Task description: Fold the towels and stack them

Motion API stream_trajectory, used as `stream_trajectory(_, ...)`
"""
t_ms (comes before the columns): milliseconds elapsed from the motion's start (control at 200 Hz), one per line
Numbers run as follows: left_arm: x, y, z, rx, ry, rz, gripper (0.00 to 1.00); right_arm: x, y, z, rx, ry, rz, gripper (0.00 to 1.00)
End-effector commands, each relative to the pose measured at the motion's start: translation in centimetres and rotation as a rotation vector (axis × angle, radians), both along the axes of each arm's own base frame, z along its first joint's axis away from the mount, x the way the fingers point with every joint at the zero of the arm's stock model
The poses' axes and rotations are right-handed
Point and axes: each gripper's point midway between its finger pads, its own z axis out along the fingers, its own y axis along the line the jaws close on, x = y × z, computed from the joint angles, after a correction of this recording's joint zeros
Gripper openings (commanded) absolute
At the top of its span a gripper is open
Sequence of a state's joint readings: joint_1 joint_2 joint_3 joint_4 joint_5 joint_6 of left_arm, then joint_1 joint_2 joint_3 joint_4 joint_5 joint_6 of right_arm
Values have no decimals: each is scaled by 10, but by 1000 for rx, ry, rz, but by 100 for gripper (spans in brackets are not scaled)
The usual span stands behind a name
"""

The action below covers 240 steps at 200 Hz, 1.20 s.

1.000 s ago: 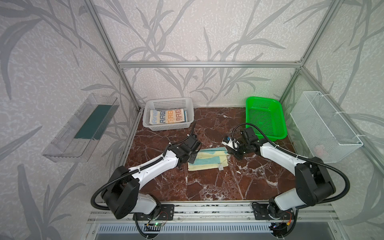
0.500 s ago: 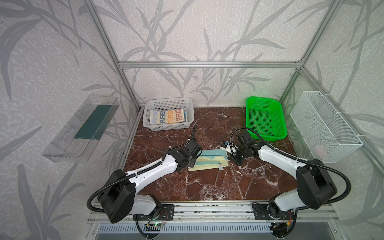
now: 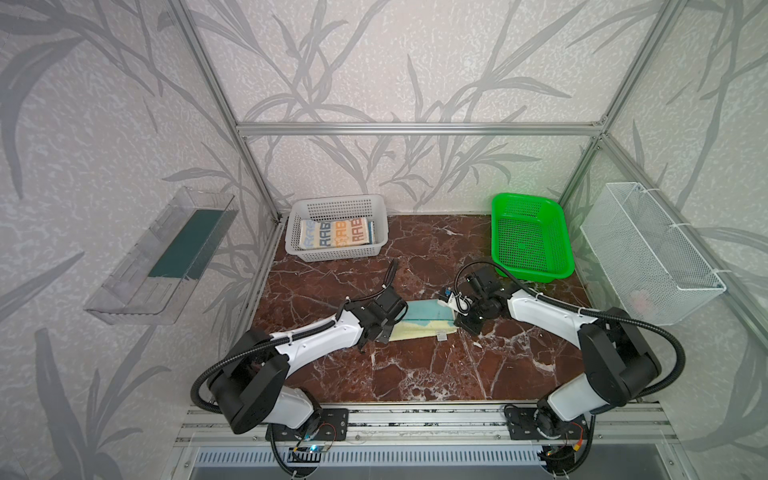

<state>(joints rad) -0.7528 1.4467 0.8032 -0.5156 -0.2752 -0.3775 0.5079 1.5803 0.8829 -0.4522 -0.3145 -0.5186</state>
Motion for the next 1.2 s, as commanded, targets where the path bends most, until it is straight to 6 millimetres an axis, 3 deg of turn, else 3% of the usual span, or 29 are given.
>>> stream_trajectory(0, -4, 5, -9, 22, 29, 34, 0, -1, -9, -10, -72, 37, -24, 4)
stream_trajectory(90, -6, 2, -11, 14, 47, 34, 2, -1, -9, -12, -90, 54, -27, 10)
stream_trajectory(215, -9, 2, -8, 4, 56, 43, 29, -1, -9, -7, -86, 51, -30, 31)
stream_trajectory(310, -10, 1, -1, -13, 53, 45, 42, -6, -7, 3, -57, 51, -24, 42)
stream_trajectory(555, -6, -1, 33, -90, -25, 70, 60, 1, -13, 34, -42, -25, -94, 54)
stream_trajectory(745, 2, -5, 44, -141, -85, 88, 67, 20, -8, 59, 36, -104, -213, 57)
stream_trajectory(890, 9, -17, 43, -209, -107, 93, 67, 26, 14, 71, 179, -34, -293, 52)
stream_trajectory(1015, 11, -25, 38, -231, -90, 92, 66, 21, 27, 65, 257, 82, -357, 43)
stream_trajectory(1195, 13, -17, 20, -185, -64, 138, 67, 9, 31, 45, 293, 155, -400, 42)
